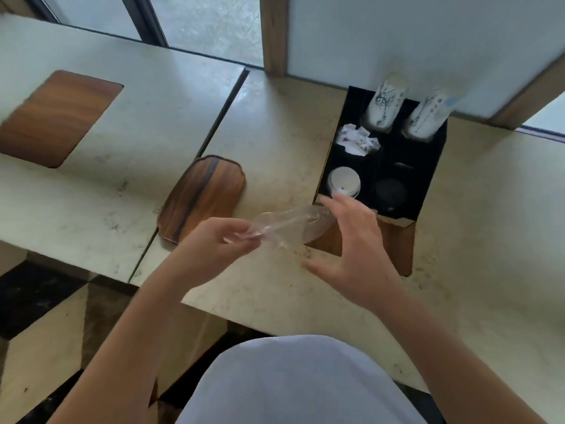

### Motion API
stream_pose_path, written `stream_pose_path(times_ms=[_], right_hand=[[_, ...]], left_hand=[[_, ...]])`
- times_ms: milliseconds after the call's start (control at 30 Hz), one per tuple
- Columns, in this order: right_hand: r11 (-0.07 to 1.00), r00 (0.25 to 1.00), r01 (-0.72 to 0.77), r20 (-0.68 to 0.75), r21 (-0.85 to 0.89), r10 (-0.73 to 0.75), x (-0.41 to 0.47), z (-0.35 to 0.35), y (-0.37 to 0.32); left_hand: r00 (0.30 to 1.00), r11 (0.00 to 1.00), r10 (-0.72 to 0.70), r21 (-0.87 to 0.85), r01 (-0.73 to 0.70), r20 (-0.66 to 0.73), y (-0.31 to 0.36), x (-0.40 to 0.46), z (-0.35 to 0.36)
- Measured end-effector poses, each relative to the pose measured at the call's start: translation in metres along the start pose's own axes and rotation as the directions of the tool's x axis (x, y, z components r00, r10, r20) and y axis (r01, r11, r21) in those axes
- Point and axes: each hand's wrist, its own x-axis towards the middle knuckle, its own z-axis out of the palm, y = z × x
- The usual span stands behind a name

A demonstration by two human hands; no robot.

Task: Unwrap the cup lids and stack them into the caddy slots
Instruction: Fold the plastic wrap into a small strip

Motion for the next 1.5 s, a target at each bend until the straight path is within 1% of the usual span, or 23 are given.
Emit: stream_pose_path(times_ms=[100,133,200,267,300,333,400,500,600,667,767,833,867,900,967,1000,1067,1167,1233,1300,1367,1433,1500], right_hand=[[0.998,0.994,0.0,0.113,-0.065,0.007,0.002,-0.013,-0.003],[0.998,0.993,-0.028,0.115,-0.05,0.034,0.002,-0.016,-0.001],[0.995,0.994,-0.094,0.068,0.046,0.09,-0.001,-0.022,0.004],[0.985,0.995,-0.096,-0.006,0.143,0.098,-0.01,-0.029,0.015],[0.978,0.995,-0.099,-0.012,0.186,0.103,-0.015,-0.033,0.021],[0.965,0.992,-0.12,0.005,0.231,0.122,-0.021,-0.037,0.028],[0.926,0.981,-0.195,0.062,0.322,0.185,-0.032,-0.045,0.043],[0.846,0.959,-0.282,0.143,0.452,0.243,-0.05,-0.05,0.064],[0.752,0.943,-0.329,0.152,0.571,0.298,-0.066,-0.05,0.083],[0.709,0.924,-0.368,0.151,0.601,0.351,-0.076,-0.05,0.092],[0.692,0.9,-0.415,0.156,0.59,0.407,-0.088,-0.05,0.102],[0.657,0.885,-0.429,0.143,0.62,0.443,-0.094,-0.05,0.108],[0.635,0.878,-0.427,0.129,0.644,0.46,-0.095,-0.05,0.11],[0.614,0.872,-0.423,0.114,0.666,0.477,-0.097,-0.05,0.113],[0.594,0.865,-0.413,0.094,0.69,0.493,-0.098,-0.051,0.117],[0.598,0.868,-0.407,0.087,0.69,0.489,-0.099,-0.051,0.117],[0.633,0.874,-0.4,0.066,0.663,0.482,-0.101,-0.049,0.122],[0.691,0.87,-0.404,0.017,0.599,0.493,-0.103,-0.044,0.13],[0.672,0.855,-0.454,0.074,0.584,0.513,-0.107,-0.043,0.133],[0.609,0.813,-0.563,0.244,0.559,0.528,-0.111,-0.043,0.133],[0.557,0.764,-0.643,0.394,0.525,0.51,-0.117,-0.039,0.135],[0.499,0.736,-0.677,0.477,0.542,0.481,-0.122,-0.033,0.138],[0.402,0.742,-0.667,0.515,0.627,0.429,-0.126,-0.029,0.138]], left_hand=[[0.988,0.994,0.112,-0.002,-0.112,0.104,0.025,0.007,0.001],[0.982,0.99,0.139,-0.009,-0.139,0.129,0.031,0.011,0.004],[0.972,0.984,0.18,-0.039,-0.177,0.149,0.042,0.019,0.01],[0.966,0.972,0.224,-0.102,-0.212,0.127,0.049,0.027,0.017],[0.963,0.962,0.25,-0.135,-0.236,0.1,0.051,0.03,0.021],[0.96,0.95,0.272,-0.18,-0.257,0.063,0.053,0.033,0.026],[0.959,0.904,0.284,-0.325,-0.277,-0.027,0.055,0.039,0.036],[0.97,0.817,0.222,-0.525,-0.239,-0.096,0.057,0.047,0.052],[0.98,0.755,0.1,-0.628,-0.188,-0.174,0.056,0.058,0.064],[0.973,0.693,0.004,-0.701,-0.17,-0.232,0.056,0.067,0.07],[0.953,0.6,-0.11,-0.783,-0.163,-0.283,0.053,0.079,0.077],[0.964,0.514,-0.138,-0.848,-0.126,-0.227,0.05,0.086,0.081],[0.978,0.471,-0.137,-0.879,-0.078,-0.16,0.049,0.088,0.085],[0.989,0.452,-0.125,-0.892,-0.016,-0.081,0.047,0.089,0.089],[0.993,0.491,-0.108,-0.867,0.088,0.04,0.043,0.091,0.102],[0.991,0.516,-0.116,-0.848,0.117,0.066,0.04,0.091,0.108],[0.985,0.53,-0.158,-0.835,0.149,0.075,0.037,0.094,0.12],[0.969,0.495,-0.24,-0.851,0.175,0.06,0.034,0.1,0.128],[0.959,0.463,-0.277,-0.868,0.182,0.053,0.031,0.103,0.13],[0.953,0.433,-0.298,-0.882,0.184,0.052,0.029,0.106,0.132],[0.949,0.404,-0.31,-0.896,0.185,0.056,0.028,0.107,0.136],[0.944,0.362,-0.326,-0.915,0.178,0.054,0.027,0.108,0.14],[0.937,0.333,-0.347,-0.929,0.163,0.04,0.024,0.108,0.141]])
